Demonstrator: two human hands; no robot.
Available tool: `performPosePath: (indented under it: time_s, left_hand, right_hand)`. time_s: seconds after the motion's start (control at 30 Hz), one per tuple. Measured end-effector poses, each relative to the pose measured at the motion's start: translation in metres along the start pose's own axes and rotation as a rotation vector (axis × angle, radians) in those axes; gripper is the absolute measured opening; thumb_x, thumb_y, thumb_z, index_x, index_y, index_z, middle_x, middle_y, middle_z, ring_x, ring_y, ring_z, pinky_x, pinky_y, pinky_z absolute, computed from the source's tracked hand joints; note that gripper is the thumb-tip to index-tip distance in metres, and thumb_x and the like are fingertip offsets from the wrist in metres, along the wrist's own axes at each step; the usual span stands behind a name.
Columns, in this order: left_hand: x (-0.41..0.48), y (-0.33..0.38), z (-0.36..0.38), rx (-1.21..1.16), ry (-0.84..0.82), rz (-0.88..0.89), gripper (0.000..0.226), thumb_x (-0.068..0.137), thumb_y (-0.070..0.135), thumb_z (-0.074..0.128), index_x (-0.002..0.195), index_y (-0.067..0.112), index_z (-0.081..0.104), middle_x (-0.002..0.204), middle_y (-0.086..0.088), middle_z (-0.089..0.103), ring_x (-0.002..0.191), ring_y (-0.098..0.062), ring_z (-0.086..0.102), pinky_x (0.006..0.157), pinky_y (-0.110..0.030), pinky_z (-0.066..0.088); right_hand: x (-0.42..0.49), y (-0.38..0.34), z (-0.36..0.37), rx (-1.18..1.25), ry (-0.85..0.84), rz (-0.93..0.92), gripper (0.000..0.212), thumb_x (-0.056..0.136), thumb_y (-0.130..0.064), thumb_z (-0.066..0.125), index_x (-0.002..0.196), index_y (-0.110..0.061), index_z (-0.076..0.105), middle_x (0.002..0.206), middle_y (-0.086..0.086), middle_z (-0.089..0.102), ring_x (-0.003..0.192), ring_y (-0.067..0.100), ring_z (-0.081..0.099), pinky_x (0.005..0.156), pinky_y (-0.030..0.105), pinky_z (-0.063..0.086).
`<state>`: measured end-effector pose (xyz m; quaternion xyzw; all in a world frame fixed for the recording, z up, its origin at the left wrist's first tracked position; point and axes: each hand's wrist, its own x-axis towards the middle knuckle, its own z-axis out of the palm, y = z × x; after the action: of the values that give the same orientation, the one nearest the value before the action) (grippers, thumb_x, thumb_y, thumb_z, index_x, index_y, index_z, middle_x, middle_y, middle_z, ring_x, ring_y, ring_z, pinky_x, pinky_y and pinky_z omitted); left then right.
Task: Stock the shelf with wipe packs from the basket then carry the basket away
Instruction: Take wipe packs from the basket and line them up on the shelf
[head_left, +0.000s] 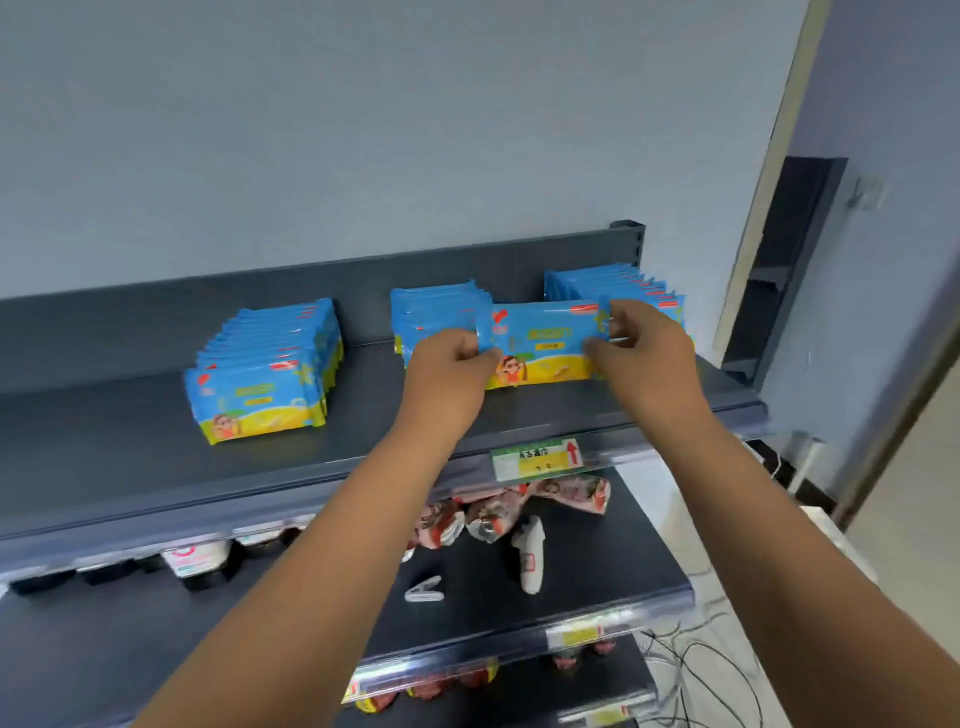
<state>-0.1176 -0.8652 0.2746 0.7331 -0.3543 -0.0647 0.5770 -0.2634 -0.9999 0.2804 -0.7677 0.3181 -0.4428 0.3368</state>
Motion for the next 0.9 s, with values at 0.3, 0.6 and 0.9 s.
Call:
performPosePath:
  time_s: [0.3,0.6,0.9]
  left_hand:
    - [0.040,0.046,0.143,0.218,0.001,-0.051,0.019,0.089,0.023,0.071,0.088,0.004,0.074,0.083,-0.004,0.073,0.080,-0.020,0.069,0.071,-0.043,0.057]
    - [0.076,0.035,0.181,0.444,-0.016,-0.178,0.016,0.089,0.029,0.067,0.088,0.013,0.070,0.083,-0.002,0.070,0.073,-0.018,0.066,0.048,-0.028,0.034]
    - [0.073,0.022,0.189,0.477,0.039,-0.144,0.026,0.094,0.034,0.065,0.083,0.011,0.067,0.076,0.002,0.065,0.065,-0.010,0.057,0.048,-0.026,0.029]
  right_hand:
    - [0.078,0.078,-0.092,-0.109,-0.001,0.059,0.031,0.091,-0.013,0.071,0.121,-0.018,0.066,0.107,-0.006,0.070,0.086,0.009,0.069,0.071,0.028,0.059]
    - [0.114,0.115,-0.088,-0.232,-0.117,0.100,0.025,0.093,-0.018,0.071,0.116,-0.018,0.063,0.107,-0.005,0.066,0.092,0.013,0.064,0.064,0.018,0.048]
    - [0.116,0.123,-0.078,-0.369,-0.122,0.078,0.023,0.094,-0.023,0.070,0.115,-0.016,0.066,0.111,0.002,0.069,0.097,0.020,0.066,0.081,0.036,0.057]
